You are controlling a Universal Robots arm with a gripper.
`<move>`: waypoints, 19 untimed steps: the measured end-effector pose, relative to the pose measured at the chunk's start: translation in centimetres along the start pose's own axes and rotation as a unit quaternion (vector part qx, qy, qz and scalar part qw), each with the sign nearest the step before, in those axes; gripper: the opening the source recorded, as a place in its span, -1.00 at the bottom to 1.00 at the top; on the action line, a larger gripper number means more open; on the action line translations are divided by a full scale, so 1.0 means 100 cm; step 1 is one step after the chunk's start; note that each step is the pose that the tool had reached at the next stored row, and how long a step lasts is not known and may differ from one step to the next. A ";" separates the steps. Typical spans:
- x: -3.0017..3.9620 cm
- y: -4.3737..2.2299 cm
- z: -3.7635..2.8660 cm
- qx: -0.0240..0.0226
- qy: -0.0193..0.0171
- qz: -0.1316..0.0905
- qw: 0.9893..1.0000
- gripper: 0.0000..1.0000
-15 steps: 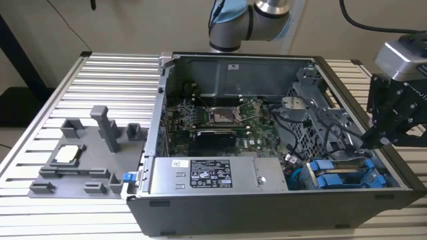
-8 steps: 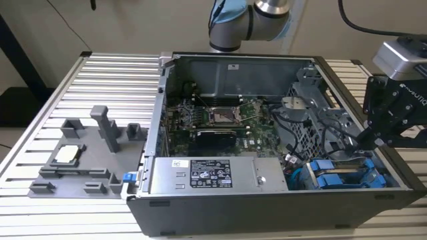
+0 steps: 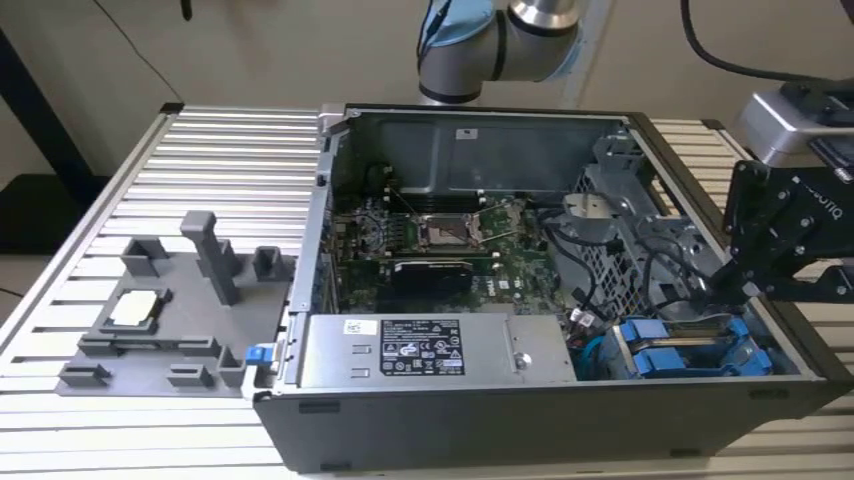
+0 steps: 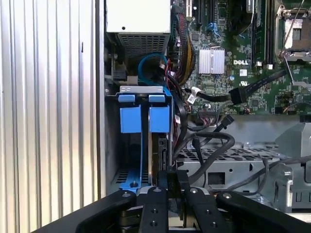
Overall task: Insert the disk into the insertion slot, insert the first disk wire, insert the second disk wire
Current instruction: 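Insert the first disk wire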
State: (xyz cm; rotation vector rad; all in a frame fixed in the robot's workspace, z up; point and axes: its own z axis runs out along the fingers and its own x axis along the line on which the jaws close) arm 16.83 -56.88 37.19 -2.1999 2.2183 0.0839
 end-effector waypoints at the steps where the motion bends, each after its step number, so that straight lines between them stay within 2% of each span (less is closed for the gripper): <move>1: 0.0000 0.0000 0.0009 0.000 0.000 0.000 1.000 -0.62; 8: 0.0004 -0.0002 0.0080 0.004 0.000 -0.003 1.000 -0.62; 13: 0.0006 -0.0003 0.0107 0.004 0.000 -0.005 1.000 -0.62; 19: 0.0007 -0.0008 0.0147 0.003 0.001 -0.027 1.000 -0.62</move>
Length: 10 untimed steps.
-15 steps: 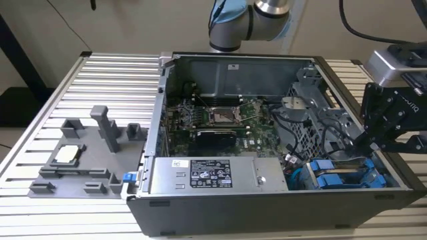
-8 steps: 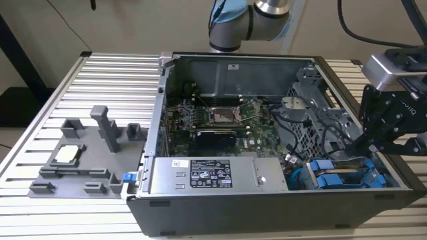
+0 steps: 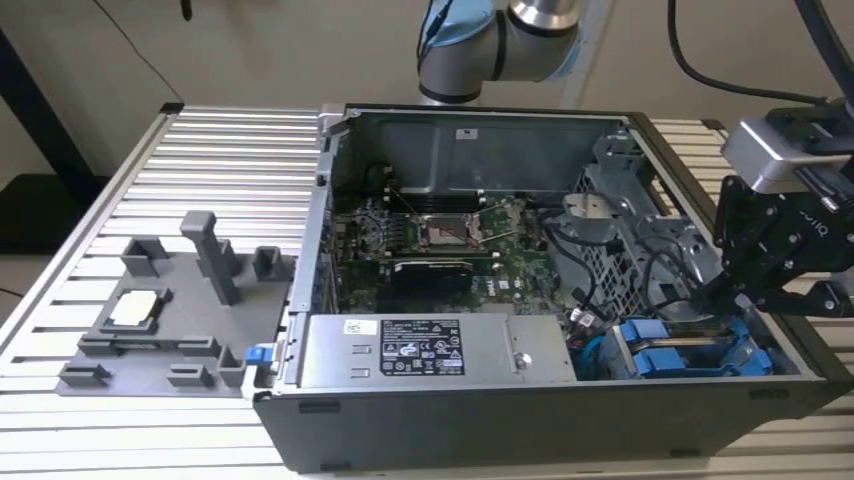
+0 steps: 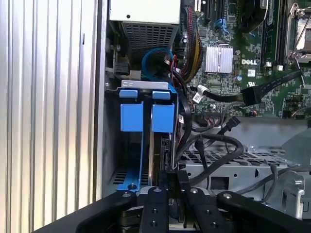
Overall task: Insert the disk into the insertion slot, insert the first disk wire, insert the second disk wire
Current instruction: 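Insert the first disk wire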
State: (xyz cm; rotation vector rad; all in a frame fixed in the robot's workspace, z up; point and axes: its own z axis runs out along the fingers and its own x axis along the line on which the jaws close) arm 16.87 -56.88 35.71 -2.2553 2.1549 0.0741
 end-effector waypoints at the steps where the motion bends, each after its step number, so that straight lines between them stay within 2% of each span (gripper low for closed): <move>1: 0.0000 0.0000 0.0005 0.000 0.000 -0.002 1.000 -0.62; 10: 0.0003 -0.0012 0.0047 0.000 0.000 0.001 1.000 -0.62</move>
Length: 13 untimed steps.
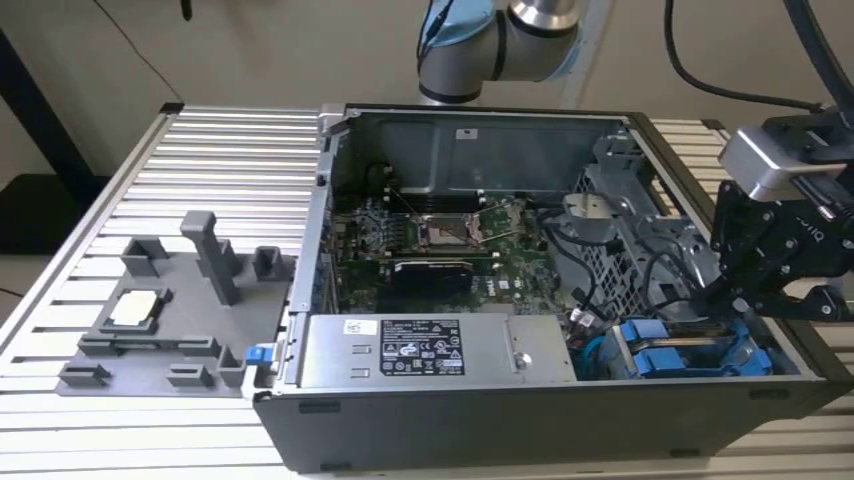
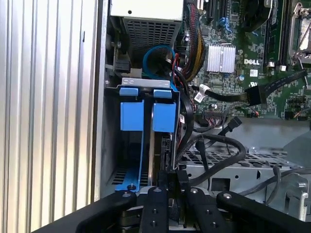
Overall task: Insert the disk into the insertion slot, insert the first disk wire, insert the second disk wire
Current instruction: 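Insert the first disk wire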
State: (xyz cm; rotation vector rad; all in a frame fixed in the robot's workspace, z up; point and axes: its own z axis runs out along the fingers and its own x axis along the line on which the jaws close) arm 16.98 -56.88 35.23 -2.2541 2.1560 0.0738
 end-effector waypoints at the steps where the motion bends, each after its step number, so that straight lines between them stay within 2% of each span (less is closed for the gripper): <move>1: 0.0000 -0.0001 0.0003 0.000 0.000 0.001 1.000 -0.62; 13: 0.0004 -0.0020 0.0069 0.000 0.000 0.002 1.000 -0.62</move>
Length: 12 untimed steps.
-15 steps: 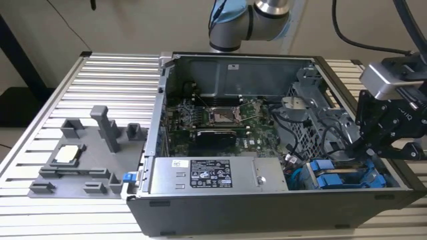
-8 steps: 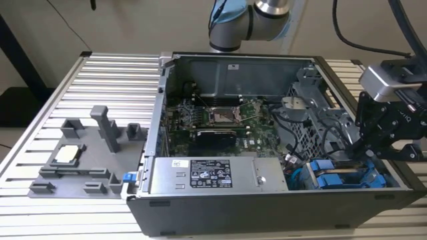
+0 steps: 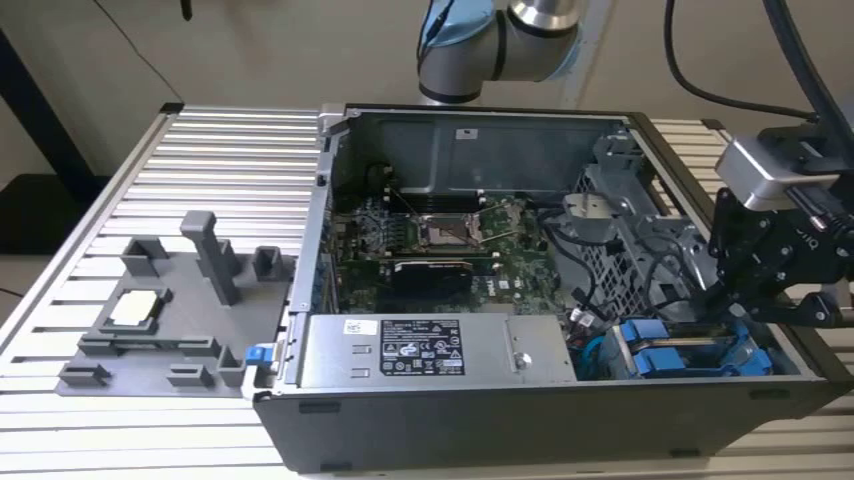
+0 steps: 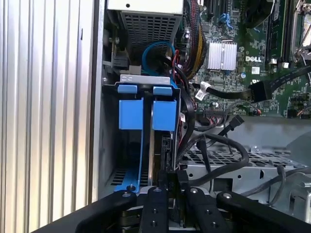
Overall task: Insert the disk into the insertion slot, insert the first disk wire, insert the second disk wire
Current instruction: 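Insert the first disk wire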
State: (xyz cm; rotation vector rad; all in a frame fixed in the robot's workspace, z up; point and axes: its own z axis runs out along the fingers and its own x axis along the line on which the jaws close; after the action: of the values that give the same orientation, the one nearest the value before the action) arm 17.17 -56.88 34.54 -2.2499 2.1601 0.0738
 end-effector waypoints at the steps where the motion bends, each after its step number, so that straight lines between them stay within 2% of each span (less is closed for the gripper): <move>1: 0.0000 -0.0001 0.0007 0.000 0.000 0.000 1.000 -0.62; 12: 0.0006 -0.0020 0.0053 0.000 0.000 0.003 1.000 -0.62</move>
State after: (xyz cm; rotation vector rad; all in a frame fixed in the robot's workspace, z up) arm 17.36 -56.91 34.00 -2.2443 2.1660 0.0734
